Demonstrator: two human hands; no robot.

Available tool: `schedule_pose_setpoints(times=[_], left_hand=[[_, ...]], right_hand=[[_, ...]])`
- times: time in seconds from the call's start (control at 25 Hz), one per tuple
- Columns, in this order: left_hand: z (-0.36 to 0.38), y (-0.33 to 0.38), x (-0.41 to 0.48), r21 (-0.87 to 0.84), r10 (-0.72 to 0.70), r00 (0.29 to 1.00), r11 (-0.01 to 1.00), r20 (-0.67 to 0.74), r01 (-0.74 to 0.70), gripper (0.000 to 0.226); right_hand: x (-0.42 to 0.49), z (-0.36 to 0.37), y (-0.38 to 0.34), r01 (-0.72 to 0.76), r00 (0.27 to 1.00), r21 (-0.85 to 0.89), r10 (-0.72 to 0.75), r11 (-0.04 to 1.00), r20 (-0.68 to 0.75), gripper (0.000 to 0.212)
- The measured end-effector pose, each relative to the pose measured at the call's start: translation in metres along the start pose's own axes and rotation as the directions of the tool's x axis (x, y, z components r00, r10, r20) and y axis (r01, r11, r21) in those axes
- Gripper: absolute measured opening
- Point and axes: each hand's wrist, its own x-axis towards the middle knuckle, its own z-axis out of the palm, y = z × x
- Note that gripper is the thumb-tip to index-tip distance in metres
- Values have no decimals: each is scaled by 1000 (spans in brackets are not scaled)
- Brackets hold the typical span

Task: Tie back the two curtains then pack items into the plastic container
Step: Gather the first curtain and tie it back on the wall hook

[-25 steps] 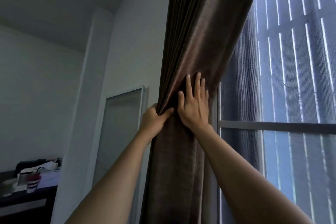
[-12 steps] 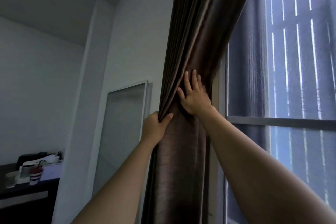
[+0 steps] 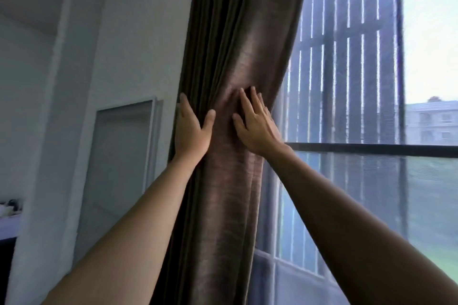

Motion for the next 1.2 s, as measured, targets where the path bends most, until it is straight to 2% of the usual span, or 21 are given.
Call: schedule_pose_setpoints(times=[0.12,0.2,0.36,0.44,0.6,0.8,1.0,1.2], left_hand=[[2,57,-19,158,177,984,973,-30,-171,71],[8,106,-42,184,297,955,940,-21,-288,65],[32,207,-100,17,380,925,925,15,-380,59],[47,249,-128,-82,375,927,925,32,-371,60],[77,342,-193,-362,367,919,884,144,-296,60],[117,428,-272,-603,513,831,739,214,-301,61],[139,509,-318,-742,570,767,642,295,-192,64],[169,556,-325,-770,590,756,610,283,-187,62]], right_hand=[[-41,-58,15,-44,997,-58,40,997,-59,63],[-74,-104,27,-82,993,-138,70,987,-93,63],[-149,-202,57,-206,974,-324,160,923,-161,63],[-186,-245,64,-251,963,-411,182,877,-200,64],[-271,-341,69,-378,913,-624,163,684,-374,63],[-360,-429,75,-464,885,-786,246,408,-394,64],[-403,-466,94,-438,871,-896,282,75,-402,76],[-423,-481,124,-453,840,-891,328,-15,-433,90]])
